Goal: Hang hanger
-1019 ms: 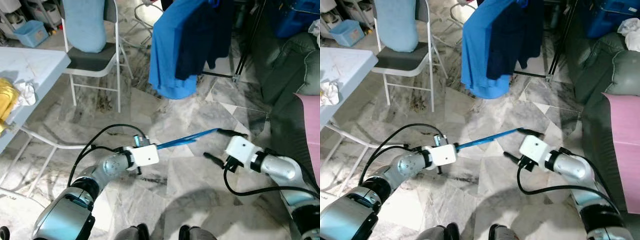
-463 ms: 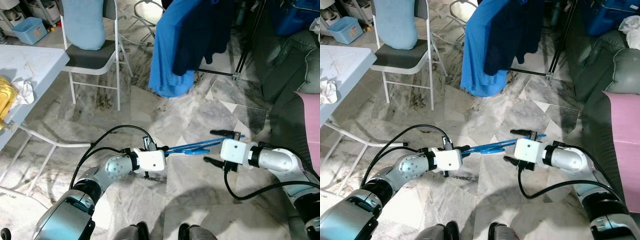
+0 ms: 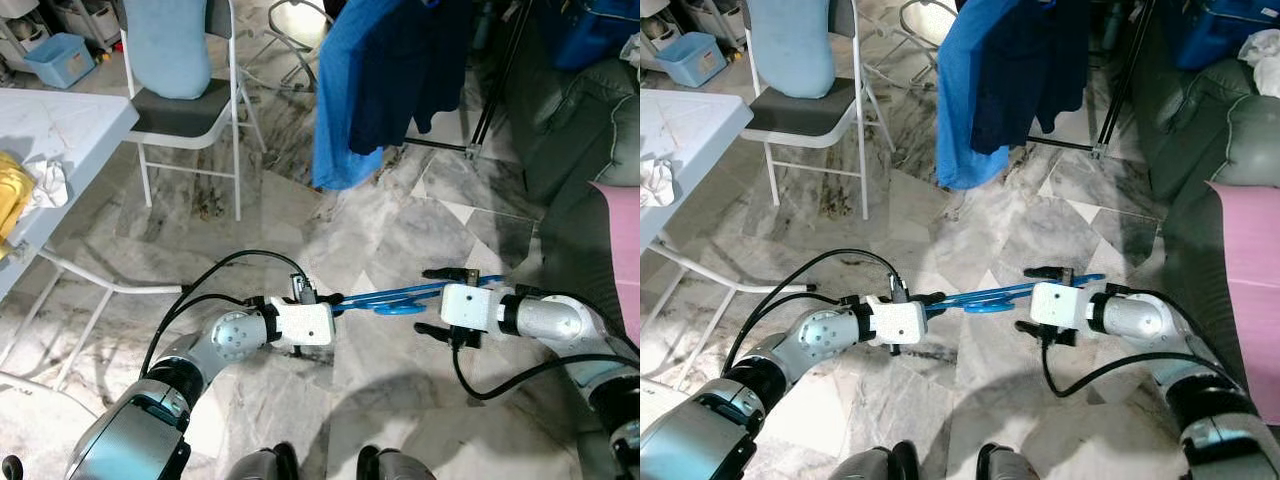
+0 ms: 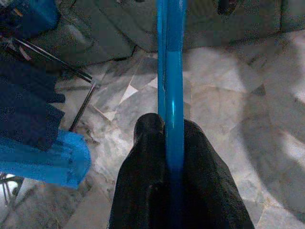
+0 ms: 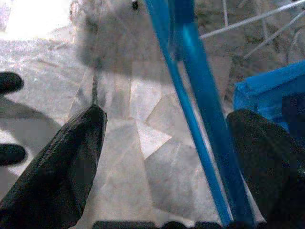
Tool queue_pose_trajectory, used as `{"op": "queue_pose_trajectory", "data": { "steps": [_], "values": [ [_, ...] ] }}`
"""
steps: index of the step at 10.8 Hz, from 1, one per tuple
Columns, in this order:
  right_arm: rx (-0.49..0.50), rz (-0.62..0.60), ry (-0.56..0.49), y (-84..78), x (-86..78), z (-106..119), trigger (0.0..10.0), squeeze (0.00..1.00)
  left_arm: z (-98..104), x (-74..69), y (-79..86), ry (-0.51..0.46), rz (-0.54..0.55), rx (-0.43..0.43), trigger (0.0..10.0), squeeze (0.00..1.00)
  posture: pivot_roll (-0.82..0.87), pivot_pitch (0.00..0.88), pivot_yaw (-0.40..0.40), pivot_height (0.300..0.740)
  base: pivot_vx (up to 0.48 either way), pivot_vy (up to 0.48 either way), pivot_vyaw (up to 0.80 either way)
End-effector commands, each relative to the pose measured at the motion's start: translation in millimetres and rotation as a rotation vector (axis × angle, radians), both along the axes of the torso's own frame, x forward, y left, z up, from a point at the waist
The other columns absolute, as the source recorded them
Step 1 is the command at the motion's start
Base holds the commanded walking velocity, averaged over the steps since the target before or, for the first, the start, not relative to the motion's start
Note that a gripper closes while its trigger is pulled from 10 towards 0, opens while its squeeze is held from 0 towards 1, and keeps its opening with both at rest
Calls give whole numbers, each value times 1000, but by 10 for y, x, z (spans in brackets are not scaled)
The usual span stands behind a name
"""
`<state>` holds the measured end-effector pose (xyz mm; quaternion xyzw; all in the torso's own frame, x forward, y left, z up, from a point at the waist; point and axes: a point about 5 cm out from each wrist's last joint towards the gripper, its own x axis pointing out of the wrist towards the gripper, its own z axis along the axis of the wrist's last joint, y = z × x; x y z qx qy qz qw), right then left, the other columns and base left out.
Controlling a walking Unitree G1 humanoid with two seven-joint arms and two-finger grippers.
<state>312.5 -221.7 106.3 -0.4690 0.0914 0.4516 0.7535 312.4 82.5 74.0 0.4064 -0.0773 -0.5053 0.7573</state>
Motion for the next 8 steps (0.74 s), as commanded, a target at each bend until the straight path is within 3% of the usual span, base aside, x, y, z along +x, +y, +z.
{"op": "queue_pose_trajectory", "data": {
  "steps": [1,2,3,4,5,6,7,8],
  "values": [
    [-35,9,5,-30,4,-4,0,0,-30,-43,7,9,-25,5,10000,0,-88,200,65,740,0,0,0],
    [-45,8,17,-55,11,-5,1608,0,-34,-47,13,9,-26,5,10000,0,-88,200,65,740,0,0,0],
    [-52,-11,-23,-59,62,22,10000,0,-53,-57,33,13,-23,11,10000,0,-86,200,66,740,0,0,0],
    [-42,-17,-43,-52,74,30,10000,0,-65,-61,40,17,-19,14,10000,0,-85,199,66,740,0,0,0],
    [-10,-25,-45,-37,65,16,0,0,-73,-59,41,21,-10,12,10000,0,-85,199,66,740,0,0,0],
    [-11,-38,-63,-21,57,-26,1451,0,-98,-60,51,30,9,14,10000,0,-90,199,66,740,0,0,0],
    [2,-55,-90,9,60,-53,10000,0,-127,-63,74,40,33,12,10000,0,-93,198,70,740,0,0,0],
    [59,-95,-197,95,72,-57,10000,0,-186,-48,161,44,132,-3,10000,0,-96,196,73,740,0,0,0]
  ]
}}
